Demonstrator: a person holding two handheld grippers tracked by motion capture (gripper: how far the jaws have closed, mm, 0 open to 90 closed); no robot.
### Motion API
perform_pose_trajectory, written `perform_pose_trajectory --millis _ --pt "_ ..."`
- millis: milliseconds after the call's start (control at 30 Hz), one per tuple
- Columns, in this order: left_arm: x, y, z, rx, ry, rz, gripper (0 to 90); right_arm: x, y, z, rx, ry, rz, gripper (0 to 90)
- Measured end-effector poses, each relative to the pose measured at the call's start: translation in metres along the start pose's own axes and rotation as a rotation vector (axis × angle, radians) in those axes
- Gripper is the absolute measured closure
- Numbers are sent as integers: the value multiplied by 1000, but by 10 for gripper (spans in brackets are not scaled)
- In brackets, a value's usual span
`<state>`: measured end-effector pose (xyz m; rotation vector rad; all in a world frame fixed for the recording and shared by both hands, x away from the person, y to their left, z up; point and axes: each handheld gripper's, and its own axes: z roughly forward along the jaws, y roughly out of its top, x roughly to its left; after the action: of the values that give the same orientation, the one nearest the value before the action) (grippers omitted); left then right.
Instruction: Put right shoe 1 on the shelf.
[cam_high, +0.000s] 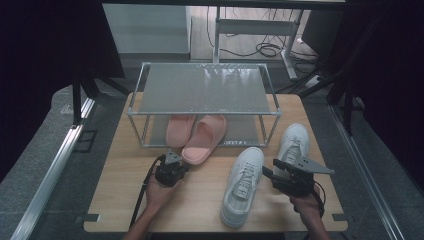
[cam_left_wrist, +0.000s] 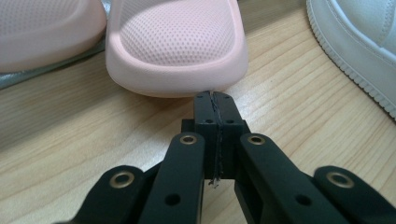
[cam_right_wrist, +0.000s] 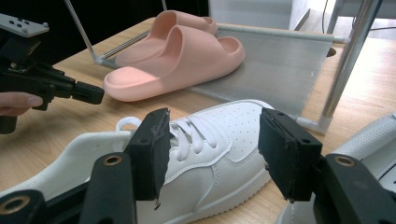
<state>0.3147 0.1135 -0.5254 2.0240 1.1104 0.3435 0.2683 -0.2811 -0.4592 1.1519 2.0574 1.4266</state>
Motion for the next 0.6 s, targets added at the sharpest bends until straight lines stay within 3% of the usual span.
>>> perform_pose_trajectory --millis 600 --pt "-6 18 22 21 -19 14 900 0 0 0 1 0 -1 443"
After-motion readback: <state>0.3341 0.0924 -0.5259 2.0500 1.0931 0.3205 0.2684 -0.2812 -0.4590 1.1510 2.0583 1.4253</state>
